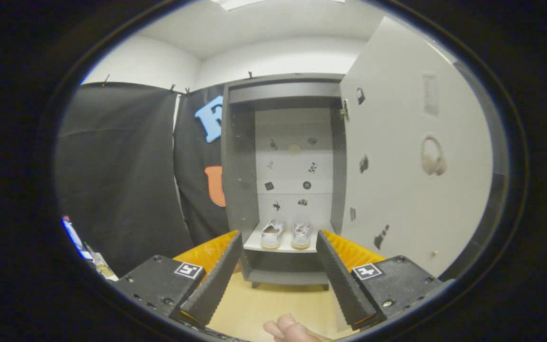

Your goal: Open the shoe cabinet door, grab the shoes and put them into the shoe cabinet, then close the shoe cabinet door.

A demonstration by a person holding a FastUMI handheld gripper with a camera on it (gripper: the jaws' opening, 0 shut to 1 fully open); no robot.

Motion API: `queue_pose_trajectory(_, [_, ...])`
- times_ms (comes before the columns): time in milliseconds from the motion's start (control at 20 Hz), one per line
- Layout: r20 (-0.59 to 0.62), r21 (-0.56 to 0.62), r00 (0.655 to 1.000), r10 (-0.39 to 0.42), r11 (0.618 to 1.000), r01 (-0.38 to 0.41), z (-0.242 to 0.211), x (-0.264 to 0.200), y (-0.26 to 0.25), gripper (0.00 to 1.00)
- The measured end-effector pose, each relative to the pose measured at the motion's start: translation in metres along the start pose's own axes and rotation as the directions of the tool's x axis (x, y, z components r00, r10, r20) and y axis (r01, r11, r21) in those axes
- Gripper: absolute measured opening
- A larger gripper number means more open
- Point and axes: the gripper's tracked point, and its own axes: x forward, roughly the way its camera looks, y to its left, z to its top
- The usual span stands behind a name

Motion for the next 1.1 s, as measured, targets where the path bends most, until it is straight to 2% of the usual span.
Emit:
queue_pose_trajectory(250, [0.014, 0.007, 0.998, -0.057, 0.998, 0.057, -0.004, -0.072, -0.047, 0.99])
queue_pose_trajectory(350, [0.012, 0.003, 0.997, -0.077, 0.997, 0.077, -0.010, -0.090, -0.071, 0.99])
queue_pose_trajectory(600, [-0.016, 0.027, 0.983, -0.184, 0.982, 0.184, -0.028, -0.127, -0.155, 1.00])
queue_pose_trajectory(700, [-0.033, 0.021, 0.970, -0.239, 0.971, 0.240, -0.041, -0.132, -0.194, 0.99])
queue_pose_trajectory(800, [-0.056, 0.014, 0.963, -0.262, 0.965, 0.264, -0.053, -0.123, -0.220, 1.00])
queue_pose_trajectory(950, [-0.083, 0.013, 0.959, -0.272, 0.962, 0.274, -0.062, -0.098, -0.246, 1.00])
queue_pose_trajectory(1100, [-0.090, 0.018, 0.965, -0.247, 0.968, 0.250, -0.057, -0.084, -0.262, 1.00])
